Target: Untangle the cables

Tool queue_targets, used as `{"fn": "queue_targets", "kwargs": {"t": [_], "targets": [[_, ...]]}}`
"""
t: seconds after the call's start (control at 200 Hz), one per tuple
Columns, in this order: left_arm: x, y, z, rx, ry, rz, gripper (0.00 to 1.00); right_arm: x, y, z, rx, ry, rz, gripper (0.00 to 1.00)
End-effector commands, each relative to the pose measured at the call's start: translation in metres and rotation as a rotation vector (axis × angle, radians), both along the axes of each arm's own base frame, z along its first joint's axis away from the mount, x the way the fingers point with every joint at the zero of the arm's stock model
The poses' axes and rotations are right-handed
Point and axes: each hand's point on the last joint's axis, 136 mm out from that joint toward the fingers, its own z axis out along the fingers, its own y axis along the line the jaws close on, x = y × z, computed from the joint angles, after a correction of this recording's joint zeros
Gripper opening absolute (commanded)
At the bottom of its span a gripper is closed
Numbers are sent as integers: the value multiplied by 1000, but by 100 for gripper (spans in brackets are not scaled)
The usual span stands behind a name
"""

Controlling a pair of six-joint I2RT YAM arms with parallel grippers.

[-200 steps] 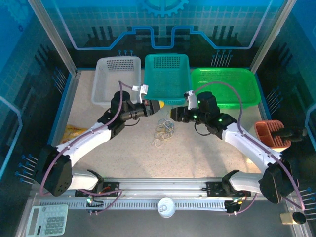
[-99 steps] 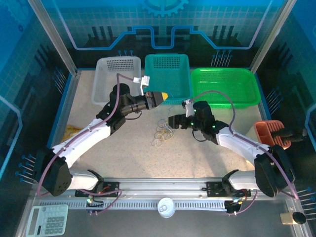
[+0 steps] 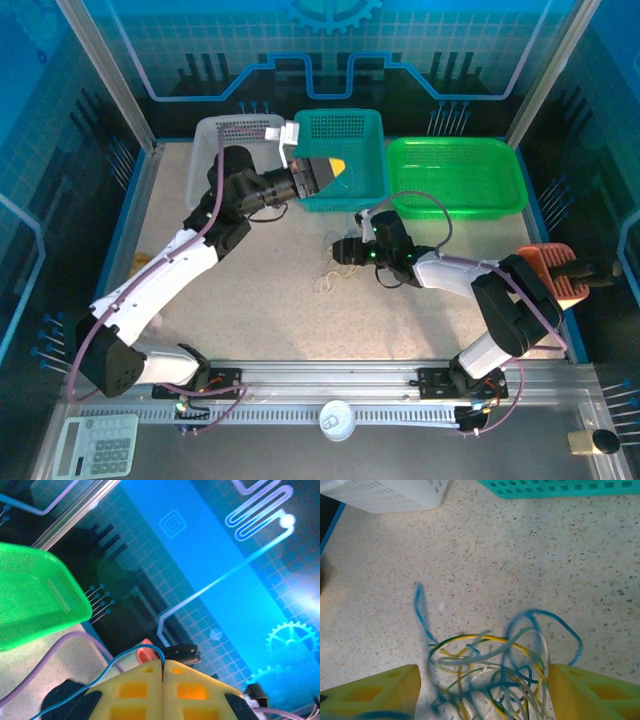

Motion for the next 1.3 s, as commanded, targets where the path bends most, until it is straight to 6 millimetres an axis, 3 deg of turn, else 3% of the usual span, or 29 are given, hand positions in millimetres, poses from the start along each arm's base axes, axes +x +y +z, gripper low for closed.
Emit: {"fn": "queue_targets", "kwargs": {"t": [0.0, 0.345, 0.53, 0.78, 1.105, 1.296], "targets": [[-12, 6, 43, -41, -56, 0, 0, 2, 1, -6, 11, -14, -31, 67], [-24, 21, 107, -74, -171, 47, 0, -5, -4, -25, -1, 20, -47, 39], [-26, 29, 134, -76, -229, 77, 0, -7, -5, -32, -3, 36, -49, 9], [-18, 61, 170, -50, -331, 216, 0, -10, -9, -40, -14, 56, -58, 8], [25, 139, 192, -70, -346, 497, 0, -12, -9, -47, -22, 75, -58, 8], [50, 163, 200, -41, -375, 583, 0, -12, -9, -49, -22, 81, -58, 9]]}}
